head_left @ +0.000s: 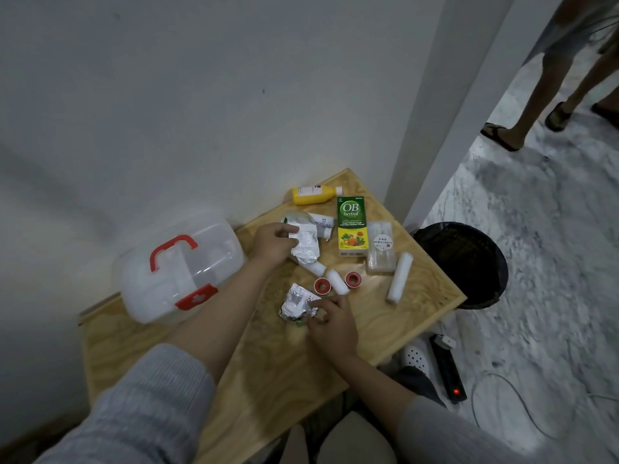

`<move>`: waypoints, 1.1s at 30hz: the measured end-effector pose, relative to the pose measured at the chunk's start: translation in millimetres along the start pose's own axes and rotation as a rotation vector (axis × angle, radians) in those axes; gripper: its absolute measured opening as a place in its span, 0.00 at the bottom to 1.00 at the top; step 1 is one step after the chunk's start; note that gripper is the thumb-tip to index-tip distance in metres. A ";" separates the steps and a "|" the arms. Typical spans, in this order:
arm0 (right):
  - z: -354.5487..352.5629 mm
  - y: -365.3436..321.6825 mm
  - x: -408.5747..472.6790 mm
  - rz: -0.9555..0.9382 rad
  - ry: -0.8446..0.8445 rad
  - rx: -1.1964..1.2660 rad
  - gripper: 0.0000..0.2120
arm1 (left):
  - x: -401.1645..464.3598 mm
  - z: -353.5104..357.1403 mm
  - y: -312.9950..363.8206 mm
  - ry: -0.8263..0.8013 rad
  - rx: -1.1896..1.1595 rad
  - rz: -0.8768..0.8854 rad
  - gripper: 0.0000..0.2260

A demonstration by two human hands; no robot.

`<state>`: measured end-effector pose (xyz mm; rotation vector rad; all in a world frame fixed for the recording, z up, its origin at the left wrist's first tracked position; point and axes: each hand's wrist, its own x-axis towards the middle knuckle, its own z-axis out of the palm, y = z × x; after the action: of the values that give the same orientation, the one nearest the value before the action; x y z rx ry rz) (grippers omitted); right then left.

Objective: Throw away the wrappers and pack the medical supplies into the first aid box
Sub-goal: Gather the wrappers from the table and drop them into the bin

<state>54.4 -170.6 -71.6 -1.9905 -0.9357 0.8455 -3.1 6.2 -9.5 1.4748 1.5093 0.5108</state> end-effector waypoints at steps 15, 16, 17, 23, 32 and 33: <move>-7.4 -6.2 -13.1 0.100 -0.046 0.250 0.05 | -51.9 -30.5 3.1 -0.024 -0.037 0.108 0.16; -8.3 -7.2 -13.8 0.130 -0.049 0.295 0.05 | -54.8 -31.7 3.0 -0.038 -0.037 0.107 0.17; -9.0 -8.7 -14.1 0.156 -0.051 0.329 0.03 | -57.5 -32.9 2.4 -0.048 -0.038 0.107 0.18; -10.1 -11.8 -14.6 0.325 0.092 0.457 0.16 | -65.8 -39.7 -10.3 -0.039 -0.056 0.087 0.22; -13.3 -35.7 -13.6 0.467 0.140 0.665 0.08 | -69.7 -52.1 -19.1 -0.048 -0.135 0.065 0.21; -18.0 -39.3 -14.1 0.446 0.123 0.694 0.11 | -67.5 -52.1 -16.9 -0.053 -0.146 0.074 0.21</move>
<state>49.0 -171.4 -26.5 -1.6095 -0.0748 1.0900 -65.8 -44.2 23.5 1.4238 1.3512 0.6086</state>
